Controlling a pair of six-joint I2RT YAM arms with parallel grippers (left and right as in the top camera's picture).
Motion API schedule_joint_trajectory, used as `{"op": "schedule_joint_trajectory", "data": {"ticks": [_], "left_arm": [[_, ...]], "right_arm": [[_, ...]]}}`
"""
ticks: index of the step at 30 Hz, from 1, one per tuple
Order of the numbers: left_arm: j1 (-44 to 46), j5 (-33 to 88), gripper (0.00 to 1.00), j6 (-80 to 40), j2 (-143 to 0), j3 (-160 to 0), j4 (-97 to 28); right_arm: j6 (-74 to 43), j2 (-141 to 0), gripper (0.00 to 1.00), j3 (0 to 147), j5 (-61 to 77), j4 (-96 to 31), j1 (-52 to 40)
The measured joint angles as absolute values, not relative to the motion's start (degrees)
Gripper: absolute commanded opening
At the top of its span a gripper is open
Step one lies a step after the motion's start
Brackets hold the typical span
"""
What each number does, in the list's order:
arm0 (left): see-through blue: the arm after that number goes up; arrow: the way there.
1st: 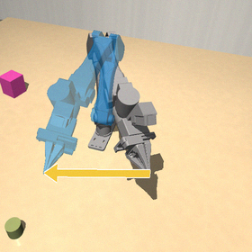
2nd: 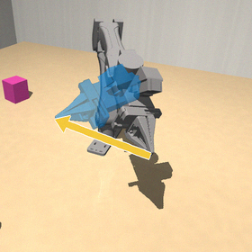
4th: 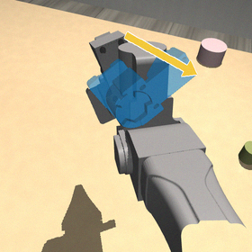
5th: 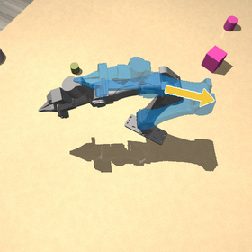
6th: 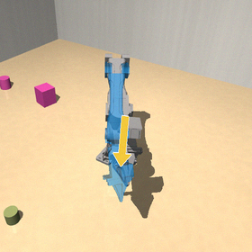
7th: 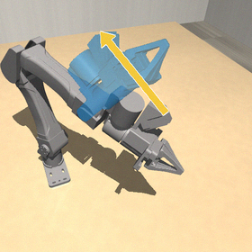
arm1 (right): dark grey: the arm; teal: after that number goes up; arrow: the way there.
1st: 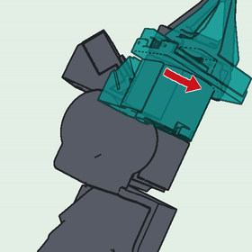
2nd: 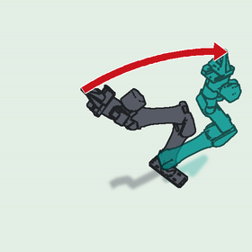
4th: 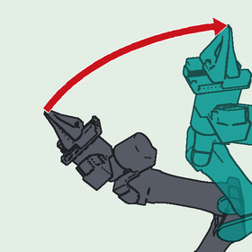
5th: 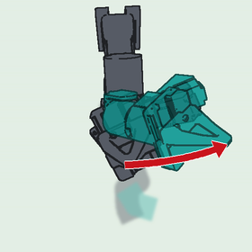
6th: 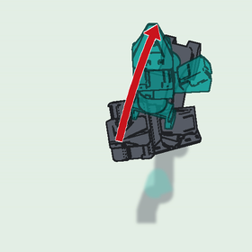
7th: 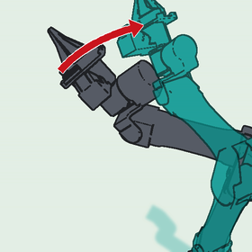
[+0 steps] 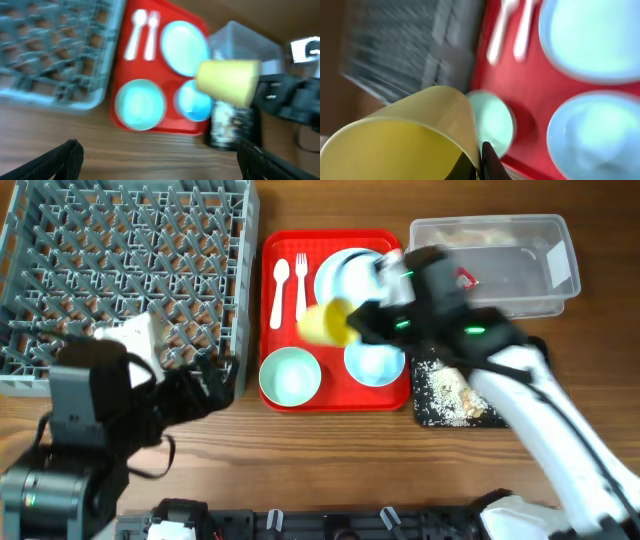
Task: Sort waste into correct bins and load items into the dishwasher rack
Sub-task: 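Lift the yellow cup and hand it to the left gripper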
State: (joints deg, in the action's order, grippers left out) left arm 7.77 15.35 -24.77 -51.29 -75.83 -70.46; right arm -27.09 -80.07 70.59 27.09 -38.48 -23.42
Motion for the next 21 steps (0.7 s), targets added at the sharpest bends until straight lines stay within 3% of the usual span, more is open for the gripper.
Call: {"op": "schedule_joint_trajectory", "data": {"ticks": [3,7,14,21], "left_arm": [[7.8,23.7,0.98,-24.7,-55.3,-75.8,-66.5],[7.8,44.4,0.95,-22.5,-62.4,-75.9,-58.2],[7.8,69.6,0.96,-21.2,-70.0,-75.9,-48.4],[7.8,83.5,0.98,-21.0,-70.9,-75.9,-44.9]], "right_arm": [[-23.1,-75.9,0.04,70.8,39.2,-38.6,-14.3],[-18.4,-75.5,0.04,70.8,54.8,-38.9,-6.3],[-15.9,-75.5,0.04,70.8,68.7,-34.9,-5.5],[-16.7,-75.5,0.04,70.8,74.4,-30.5,-7.2]]}}
